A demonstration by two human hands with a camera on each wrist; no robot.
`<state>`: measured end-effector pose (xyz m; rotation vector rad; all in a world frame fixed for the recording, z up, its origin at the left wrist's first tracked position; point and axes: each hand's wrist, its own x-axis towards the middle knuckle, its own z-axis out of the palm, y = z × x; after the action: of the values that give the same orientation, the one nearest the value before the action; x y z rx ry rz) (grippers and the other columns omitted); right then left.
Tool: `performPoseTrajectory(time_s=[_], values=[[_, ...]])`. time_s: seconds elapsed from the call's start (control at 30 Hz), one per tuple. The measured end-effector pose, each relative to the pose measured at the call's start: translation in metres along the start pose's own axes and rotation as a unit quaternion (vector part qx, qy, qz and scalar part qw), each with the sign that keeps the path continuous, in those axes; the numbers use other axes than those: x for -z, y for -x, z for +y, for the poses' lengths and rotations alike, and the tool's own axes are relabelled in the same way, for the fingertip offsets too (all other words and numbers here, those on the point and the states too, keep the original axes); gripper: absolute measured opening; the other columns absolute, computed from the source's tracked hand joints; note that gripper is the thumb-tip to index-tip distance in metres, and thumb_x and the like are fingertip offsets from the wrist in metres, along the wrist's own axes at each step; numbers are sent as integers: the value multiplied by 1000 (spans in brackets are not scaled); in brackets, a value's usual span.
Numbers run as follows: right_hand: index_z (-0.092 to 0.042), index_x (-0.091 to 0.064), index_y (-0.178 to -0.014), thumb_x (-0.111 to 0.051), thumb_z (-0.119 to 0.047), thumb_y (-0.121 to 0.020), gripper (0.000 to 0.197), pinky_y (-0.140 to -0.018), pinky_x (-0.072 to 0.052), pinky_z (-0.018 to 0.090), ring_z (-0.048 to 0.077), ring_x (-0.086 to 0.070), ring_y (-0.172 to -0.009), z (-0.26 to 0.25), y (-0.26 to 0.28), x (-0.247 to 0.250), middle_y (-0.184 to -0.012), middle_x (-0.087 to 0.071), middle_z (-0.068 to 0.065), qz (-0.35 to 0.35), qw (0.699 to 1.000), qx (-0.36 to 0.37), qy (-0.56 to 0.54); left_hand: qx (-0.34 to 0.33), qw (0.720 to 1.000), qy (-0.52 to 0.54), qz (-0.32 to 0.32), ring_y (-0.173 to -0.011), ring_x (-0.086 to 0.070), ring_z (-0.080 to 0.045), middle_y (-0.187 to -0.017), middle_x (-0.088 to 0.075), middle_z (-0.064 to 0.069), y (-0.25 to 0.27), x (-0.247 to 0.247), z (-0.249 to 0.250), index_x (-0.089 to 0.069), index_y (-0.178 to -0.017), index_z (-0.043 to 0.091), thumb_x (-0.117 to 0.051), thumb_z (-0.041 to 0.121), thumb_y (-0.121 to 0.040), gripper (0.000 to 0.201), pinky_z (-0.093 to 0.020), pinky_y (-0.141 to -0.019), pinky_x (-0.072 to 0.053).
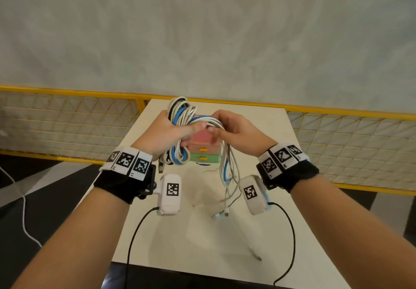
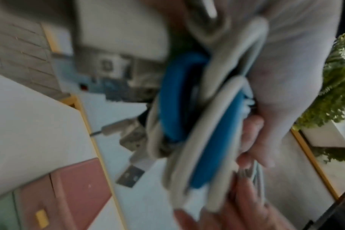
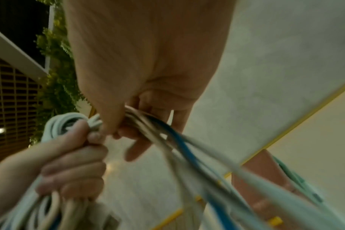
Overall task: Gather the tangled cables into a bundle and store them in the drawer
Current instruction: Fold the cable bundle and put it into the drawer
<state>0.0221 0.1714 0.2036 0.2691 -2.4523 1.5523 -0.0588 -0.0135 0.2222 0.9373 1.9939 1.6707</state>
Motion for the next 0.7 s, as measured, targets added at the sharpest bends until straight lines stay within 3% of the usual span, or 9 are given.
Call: performPoseTrajectory(time_s=[0.1, 0.17, 0.23, 0.3, 0.33, 0.4, 0.5, 0.6, 0.7], values=[[-8, -54, -87, -50, -21, -96, 17, -72, -52, 47, 10, -54, -60, 4, 7, -5, -67, -52, -2, -28, 999, -37, 3, -34, 996, 59, 55, -43, -38, -20, -46, -35, 1, 1, 5, 3, -57, -77, -9, -75, 21, -84, 35, -38, -61, -49], [-11, -51, -80, -48, -22, -97, 21, -66, -54, 51, 6, -48, -47, 5, 11, -3, -56, -45, -10, -27, 997, -62, -47, -44, 994, 75, 67, -43, -38, -19, -48, -33, 0, 1, 11, 5, -53, -86, -17, -74, 22, -85, 44, -35, -59, -50], [-18, -54, -81, -46, -24, -98, 20, -50, -45, 35, 6, -39, -44, -3, 12, 1, -54, -43, -13, -4, 994, -68, -91, -30, 998, 10, 61, -43, -41, -19, -46, -38, -1, 2, 19, 6, -55, -83, -13, -73, 23, -87, 41, -35, -59, -51], [-19, -53, -80, -44, -32, -98, 24, -45, -24, 25, 8, -29, -48, -9, 10, 3, -59, -38, -9, 33, 986, -87, -138, 6, 989, -135, 67, -43, -50, -16, -47, -50, -2, 0, 24, 3, -59, -71, 3, -71, 30, -87, 34, -35, -58, -53], [-19, -51, -78, -42, -33, -99, 27, -45, -21, 22, 7, -28, -48, -11, 8, 2, -61, -37, -9, 48, 985, -94, -139, 24, 977, -195, 80, -45, -54, -16, -50, -55, -1, -1, 23, 0, -59, -70, 11, -71, 35, -87, 31, -33, -57, -53], [-22, -49, -77, -38, -32, -101, 28, -47, -28, 14, 1, -37, -49, -12, 2, -9, -64, -41, -11, 86, 992, -76, -56, 44, 963, -233, 125, -53, -58, -16, -59, -60, 1, -2, 14, -4, -60, -74, 20, -69, 41, -87, 26, -28, -55, -49], [-18, -48, -85, -31, -31, -102, 27, -63, -38, 22, 6, -46, -64, -9, 0, -30, -71, -48, -9, 143, 986, -40, 73, 50, 966, -173, 186, -57, -61, -20, -61, -60, 2, -1, -4, -13, -59, -70, 21, -68, 51, -83, 34, -33, -55, -52], [-17, -46, -90, -30, -28, -102, 24, -59, -38, 18, 0, -47, -59, -8, 3, -42, -69, -47, -11, 162, 983, -33, 75, 59, 974, -83, 202, -57, -62, -23, -55, -58, 1, 4, -18, -17, -57, -62, 19, -67, 63, -77, 47, -45, -65, -57], [-22, -47, -94, -31, -25, -102, 18, -57, -38, 14, -3, -49, -59, -12, 7, -50, -70, -50, -11, 147, 987, -22, 68, 53, 979, -8, 197, -52, -61, -16, -50, -57, 5, 8, -29, -16, -57, -61, 21, -67, 62, -75, 45, -37, -58, -53]])
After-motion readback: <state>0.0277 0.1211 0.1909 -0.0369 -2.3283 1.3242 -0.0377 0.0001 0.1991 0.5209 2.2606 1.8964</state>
